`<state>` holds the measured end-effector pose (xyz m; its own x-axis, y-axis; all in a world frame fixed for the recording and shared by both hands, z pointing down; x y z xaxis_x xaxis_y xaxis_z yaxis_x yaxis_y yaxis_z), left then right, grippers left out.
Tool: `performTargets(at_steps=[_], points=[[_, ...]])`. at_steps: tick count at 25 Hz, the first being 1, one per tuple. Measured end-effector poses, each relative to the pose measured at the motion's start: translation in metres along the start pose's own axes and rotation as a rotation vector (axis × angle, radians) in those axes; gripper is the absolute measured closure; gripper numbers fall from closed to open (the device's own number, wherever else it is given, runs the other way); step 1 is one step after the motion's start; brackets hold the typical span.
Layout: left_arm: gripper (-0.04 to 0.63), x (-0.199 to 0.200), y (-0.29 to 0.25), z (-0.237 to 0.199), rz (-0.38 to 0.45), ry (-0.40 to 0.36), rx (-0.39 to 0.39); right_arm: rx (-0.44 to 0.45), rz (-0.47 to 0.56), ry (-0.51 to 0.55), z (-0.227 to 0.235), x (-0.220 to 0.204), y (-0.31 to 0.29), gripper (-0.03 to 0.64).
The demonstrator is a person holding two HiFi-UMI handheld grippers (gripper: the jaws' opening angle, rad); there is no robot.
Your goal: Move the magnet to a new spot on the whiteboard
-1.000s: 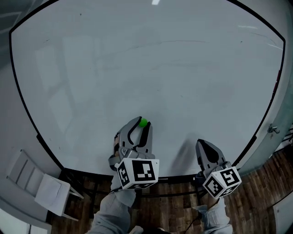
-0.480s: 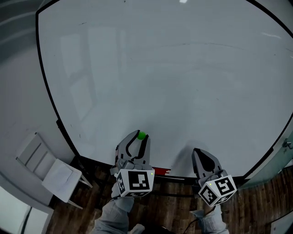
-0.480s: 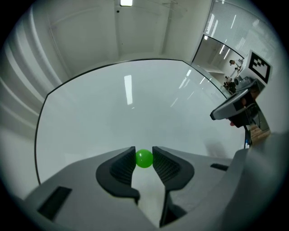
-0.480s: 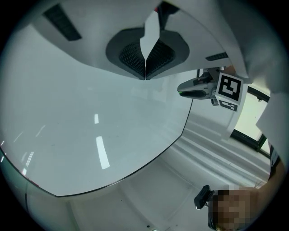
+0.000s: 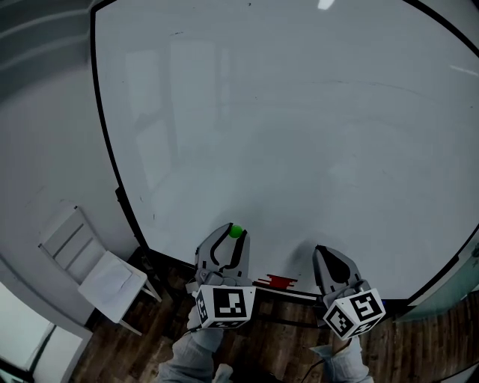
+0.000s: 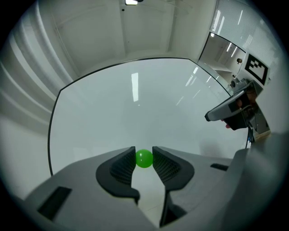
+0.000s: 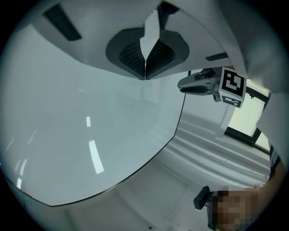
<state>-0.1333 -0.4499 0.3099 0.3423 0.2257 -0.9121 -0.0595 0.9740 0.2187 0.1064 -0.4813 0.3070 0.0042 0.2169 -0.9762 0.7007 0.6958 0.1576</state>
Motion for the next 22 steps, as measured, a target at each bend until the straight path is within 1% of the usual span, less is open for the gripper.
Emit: performTargets(at_steps=[8, 13, 17, 22], points=[[0.474, 0.003, 0.002, -0.01, 0.014, 0.019, 0.007, 0.017, 0.022, 0.034, -0.003, 0.014, -0.008, 0.589], [0.474, 0.013, -0.004, -0.013, 0.053, 0.061, -0.023, 0.015, 0.04, 0.033, 0.003, 0.026, -0.009, 0.589], [0.474, 0.031, -0.013, -0.01, 0.096, 0.042, -0.059, 0.006, 0.078, 0.054, 0.009, 0.047, -0.009, 0.589], [0.474, 0.066, -0.036, -0.001, 0.171, 0.012, -0.106, -0.016, 0.125, 0.096, 0.023, 0.08, -0.008, 0.589]])
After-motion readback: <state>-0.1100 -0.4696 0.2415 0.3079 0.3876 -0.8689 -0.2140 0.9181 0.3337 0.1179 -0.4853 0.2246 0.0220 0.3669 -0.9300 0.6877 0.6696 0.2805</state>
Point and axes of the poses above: the fingertips, and each gripper's own axes: y backward along the fingers, z to its right, x out of its top, the point moved 9 cm from there along y, backward along the fingers, and after that the axes turned 4 degrees about y, right-handed, at the moved point
